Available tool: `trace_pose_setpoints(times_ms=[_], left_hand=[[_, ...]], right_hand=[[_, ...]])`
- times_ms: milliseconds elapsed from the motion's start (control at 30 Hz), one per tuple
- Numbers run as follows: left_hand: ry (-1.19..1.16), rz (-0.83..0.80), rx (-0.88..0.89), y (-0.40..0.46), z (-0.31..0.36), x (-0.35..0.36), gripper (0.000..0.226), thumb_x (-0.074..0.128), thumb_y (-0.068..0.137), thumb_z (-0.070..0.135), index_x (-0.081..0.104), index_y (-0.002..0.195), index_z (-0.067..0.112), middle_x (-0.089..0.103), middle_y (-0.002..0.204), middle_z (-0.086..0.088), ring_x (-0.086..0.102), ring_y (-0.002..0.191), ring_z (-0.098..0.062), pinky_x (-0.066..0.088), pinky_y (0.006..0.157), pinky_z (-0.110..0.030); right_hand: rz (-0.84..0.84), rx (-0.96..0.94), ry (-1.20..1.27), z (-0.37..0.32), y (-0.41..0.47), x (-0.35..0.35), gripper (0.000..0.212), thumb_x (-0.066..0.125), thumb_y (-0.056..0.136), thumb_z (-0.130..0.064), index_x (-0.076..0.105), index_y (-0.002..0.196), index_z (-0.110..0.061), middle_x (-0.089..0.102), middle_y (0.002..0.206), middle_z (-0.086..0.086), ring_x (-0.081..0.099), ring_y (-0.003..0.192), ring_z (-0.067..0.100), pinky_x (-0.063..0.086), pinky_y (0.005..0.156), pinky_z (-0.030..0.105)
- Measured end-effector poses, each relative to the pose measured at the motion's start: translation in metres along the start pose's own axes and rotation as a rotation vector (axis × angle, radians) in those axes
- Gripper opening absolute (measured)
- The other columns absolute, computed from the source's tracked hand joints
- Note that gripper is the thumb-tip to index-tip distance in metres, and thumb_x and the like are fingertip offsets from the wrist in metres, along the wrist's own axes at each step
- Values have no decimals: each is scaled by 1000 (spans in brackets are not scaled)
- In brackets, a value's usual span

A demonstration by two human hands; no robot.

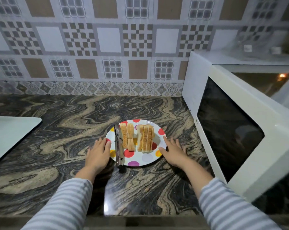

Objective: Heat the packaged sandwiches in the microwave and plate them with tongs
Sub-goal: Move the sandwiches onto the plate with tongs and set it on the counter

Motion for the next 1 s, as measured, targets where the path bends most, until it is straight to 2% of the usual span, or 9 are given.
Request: trace_pose_setpoints(times_ms=[233,400,500,633,767,833,933,1000], left_hand=[[-37,135,18,-42,20,-20,50,28,101,42,38,145,20,24,157,-3,12,147,-18,16,117,-49],[17,152,100,-94,55,-22,51,33,100,43,35,146,20,19,158,3,7,148,-15,11,117,-52],[51,142,202,-120,82,-23,55,37,98,45,32,147,21,16,159,5,6,147,-13,8,117,-52],[35,123,357,-150,127,-25,63,45,94,49,26,149,24,13,159,8,3,147,-10,7,117,-51],[-7,103,503,-185,180,-20,74,52,90,54,21,150,24,8,160,7,1,147,-10,6,118,-48],[-63,75,563,-200,207,-14,81,53,87,57,20,151,21,8,160,6,3,147,-11,9,119,-47],[-146,22,622,-216,245,-2,88,53,84,61,14,152,21,5,160,5,2,148,-13,16,117,-49],[-197,-12,626,-225,267,9,88,52,87,57,7,152,20,1,161,4,-2,148,-13,15,118,-49]], right_hand=[[18,-50,-5,3,-57,-9,64,35,100,-46,3,154,-31,-8,162,5,-19,146,25,-9,116,55],[-8,-102,15,3,-113,-4,66,37,100,-43,0,154,-29,-14,161,4,-24,145,23,-12,115,53],[38,-148,8,-1,-152,-9,65,38,101,-36,1,154,-29,-14,161,1,-23,145,20,-9,117,52],[258,-224,-1,-12,-211,-41,58,34,101,-19,11,154,-27,-2,162,-4,-11,148,13,2,121,41],[597,-378,-83,-27,-272,-88,57,37,95,-5,31,150,-19,26,157,1,15,147,15,15,120,31],[747,-417,-167,-30,-297,-111,55,43,93,-5,39,146,-17,34,154,4,22,145,18,18,120,34],[941,-350,-334,-21,-315,-142,58,55,89,-12,41,144,-19,27,157,7,15,148,23,12,118,44],[978,-267,-433,-12,-317,-158,63,57,90,-17,34,148,-21,13,161,9,3,149,25,5,116,51]])
Point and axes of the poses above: each hand's wrist, its own y-axis towards the middle knuckle, its own x-axis out of the palm, z = x × y, the point moved 8 cm from there along y, towards the middle knuckle
